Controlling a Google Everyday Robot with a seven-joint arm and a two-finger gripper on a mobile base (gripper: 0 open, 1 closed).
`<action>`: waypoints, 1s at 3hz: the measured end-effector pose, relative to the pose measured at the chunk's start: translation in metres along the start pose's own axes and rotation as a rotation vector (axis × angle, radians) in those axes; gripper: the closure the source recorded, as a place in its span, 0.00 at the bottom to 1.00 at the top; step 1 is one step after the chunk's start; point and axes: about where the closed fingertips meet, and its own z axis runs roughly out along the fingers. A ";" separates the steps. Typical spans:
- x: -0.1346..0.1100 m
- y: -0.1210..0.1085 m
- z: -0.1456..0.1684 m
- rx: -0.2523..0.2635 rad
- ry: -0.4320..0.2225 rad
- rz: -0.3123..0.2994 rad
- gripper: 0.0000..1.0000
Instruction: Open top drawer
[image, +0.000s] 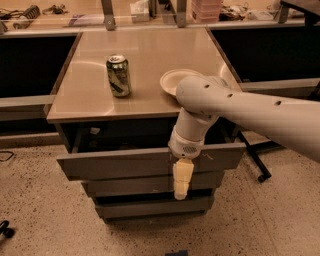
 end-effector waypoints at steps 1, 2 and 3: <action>0.003 0.023 0.000 -0.085 0.020 0.010 0.00; 0.008 0.045 -0.014 -0.165 0.086 0.018 0.00; 0.008 0.045 -0.014 -0.165 0.086 0.018 0.00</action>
Offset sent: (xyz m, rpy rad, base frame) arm -0.0570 -0.0234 0.0441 -0.1613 0.2291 0.0605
